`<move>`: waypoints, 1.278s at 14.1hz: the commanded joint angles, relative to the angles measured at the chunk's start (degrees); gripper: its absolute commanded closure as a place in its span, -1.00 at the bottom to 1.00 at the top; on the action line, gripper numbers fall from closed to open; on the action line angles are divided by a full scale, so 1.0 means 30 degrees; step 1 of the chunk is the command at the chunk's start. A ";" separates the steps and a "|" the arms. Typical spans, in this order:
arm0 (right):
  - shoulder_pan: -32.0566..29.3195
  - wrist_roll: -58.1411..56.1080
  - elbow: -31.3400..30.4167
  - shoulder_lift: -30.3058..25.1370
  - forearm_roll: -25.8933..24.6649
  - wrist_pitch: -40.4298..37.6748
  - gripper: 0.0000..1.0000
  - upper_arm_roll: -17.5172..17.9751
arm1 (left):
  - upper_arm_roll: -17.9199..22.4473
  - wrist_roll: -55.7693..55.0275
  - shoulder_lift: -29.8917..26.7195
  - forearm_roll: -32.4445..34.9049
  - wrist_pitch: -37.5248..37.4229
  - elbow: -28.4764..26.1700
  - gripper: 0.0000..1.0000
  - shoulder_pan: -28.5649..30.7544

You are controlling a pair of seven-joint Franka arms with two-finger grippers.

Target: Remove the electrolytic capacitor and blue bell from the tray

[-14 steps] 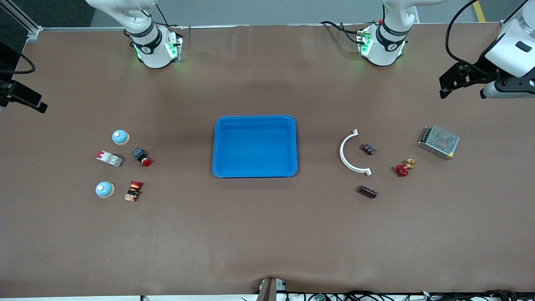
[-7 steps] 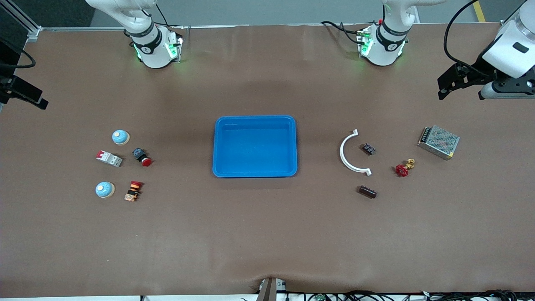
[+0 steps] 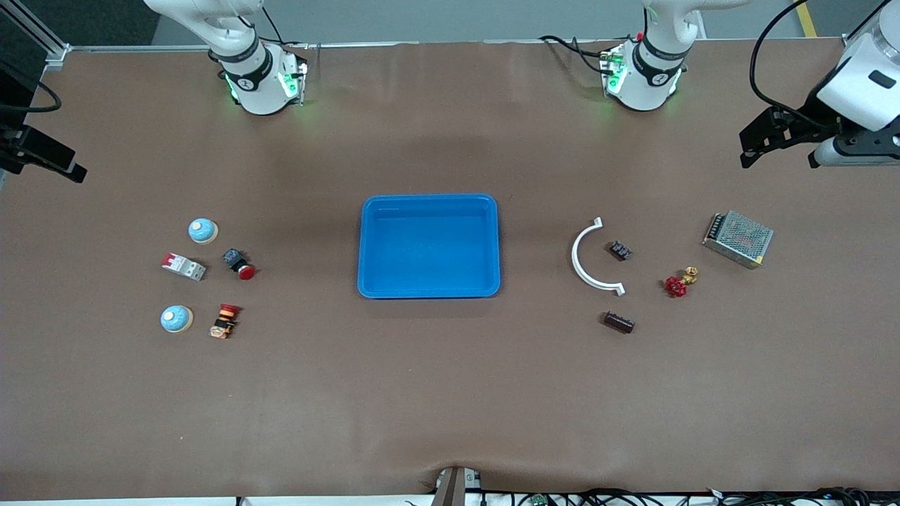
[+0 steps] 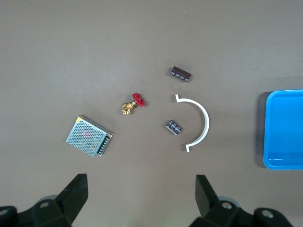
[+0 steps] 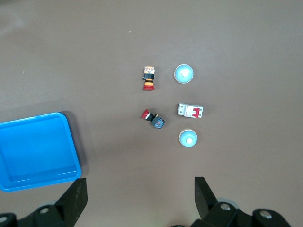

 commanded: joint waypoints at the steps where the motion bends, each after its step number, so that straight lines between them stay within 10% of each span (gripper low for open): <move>1: -0.0182 0.0299 -0.1092 -0.0557 0.0368 0.0235 -1.00 -0.0073 | 0.0025 0.0196 0.0184 -0.0005 -0.0015 0.0618 -1.00 0.0119; 18: 0.0081 -0.0111 -0.3996 -0.1759 -0.1155 0.3196 -1.00 0.0102 | 0.0113 0.0256 0.0272 -0.0034 -0.0103 0.0736 -1.00 0.0237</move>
